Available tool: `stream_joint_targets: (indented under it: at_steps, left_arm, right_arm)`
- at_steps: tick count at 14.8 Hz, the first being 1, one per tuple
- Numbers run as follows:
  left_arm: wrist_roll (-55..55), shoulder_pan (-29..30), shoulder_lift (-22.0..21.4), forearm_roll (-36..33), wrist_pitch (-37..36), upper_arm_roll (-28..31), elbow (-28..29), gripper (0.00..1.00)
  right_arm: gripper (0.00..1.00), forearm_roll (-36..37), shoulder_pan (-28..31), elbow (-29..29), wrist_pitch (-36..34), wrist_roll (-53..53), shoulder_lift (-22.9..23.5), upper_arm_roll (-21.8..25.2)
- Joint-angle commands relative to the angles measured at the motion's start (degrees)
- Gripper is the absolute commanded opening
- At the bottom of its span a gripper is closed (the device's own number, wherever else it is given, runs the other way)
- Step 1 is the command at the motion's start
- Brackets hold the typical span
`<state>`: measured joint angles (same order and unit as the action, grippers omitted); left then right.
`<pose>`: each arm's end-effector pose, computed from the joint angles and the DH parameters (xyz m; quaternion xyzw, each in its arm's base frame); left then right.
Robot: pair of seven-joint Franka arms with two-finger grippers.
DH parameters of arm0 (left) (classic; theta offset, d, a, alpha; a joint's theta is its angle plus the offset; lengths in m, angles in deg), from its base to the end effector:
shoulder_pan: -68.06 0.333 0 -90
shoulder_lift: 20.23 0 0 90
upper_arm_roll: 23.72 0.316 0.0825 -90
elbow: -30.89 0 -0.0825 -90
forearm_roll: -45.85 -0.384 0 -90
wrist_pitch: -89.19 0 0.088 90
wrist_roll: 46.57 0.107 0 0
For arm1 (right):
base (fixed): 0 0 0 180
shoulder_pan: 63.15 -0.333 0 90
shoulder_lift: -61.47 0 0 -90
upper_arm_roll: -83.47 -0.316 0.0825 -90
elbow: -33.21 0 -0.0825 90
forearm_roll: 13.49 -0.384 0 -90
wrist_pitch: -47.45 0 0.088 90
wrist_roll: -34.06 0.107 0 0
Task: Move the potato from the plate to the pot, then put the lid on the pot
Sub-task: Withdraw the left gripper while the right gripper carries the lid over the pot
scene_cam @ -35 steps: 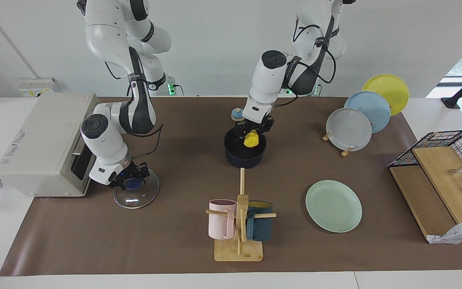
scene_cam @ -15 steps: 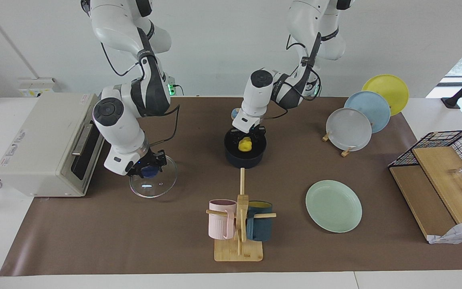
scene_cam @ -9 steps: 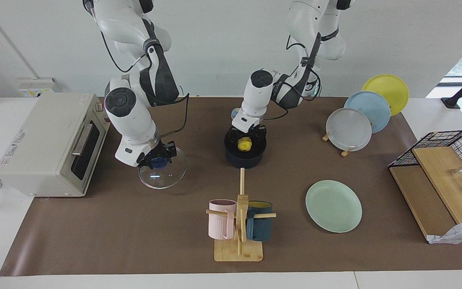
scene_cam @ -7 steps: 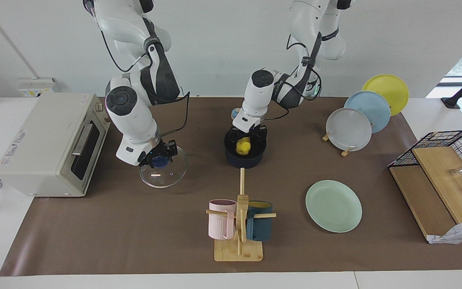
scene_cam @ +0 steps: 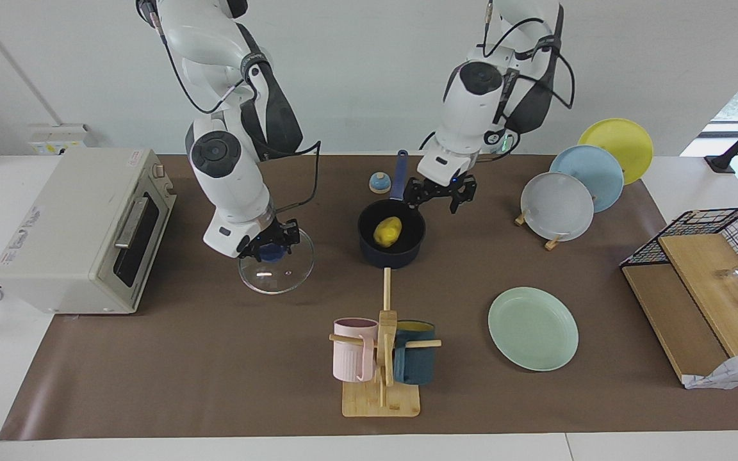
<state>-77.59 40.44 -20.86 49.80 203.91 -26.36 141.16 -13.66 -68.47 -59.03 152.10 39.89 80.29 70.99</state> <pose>0.4864 -0.2887 0.4999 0.9983 0.0196 0.0220 0.0498 0.6162 0.1831 0.4328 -0.9930 -0.0998 0.0585 0.0251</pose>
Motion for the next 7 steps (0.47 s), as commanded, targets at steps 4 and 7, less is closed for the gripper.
stream_joint_targets:
  at_steps: [4,7]
  left_arm:
    - [15.34,13.0,-4.03,0.35,-16.87,-0.26,-10.75,1.0]
    - [23.78,18.55,-4.55,-0.44,-21.1,-0.26,-12.44,1.0]
  right_arm:
    - [0.43,-0.88,-10.84,1.28,1.25,20.34,-0.63,-0.1]
    - [0.42,-0.88,-15.68,1.28,4.06,28.86,-0.54,-0.1]
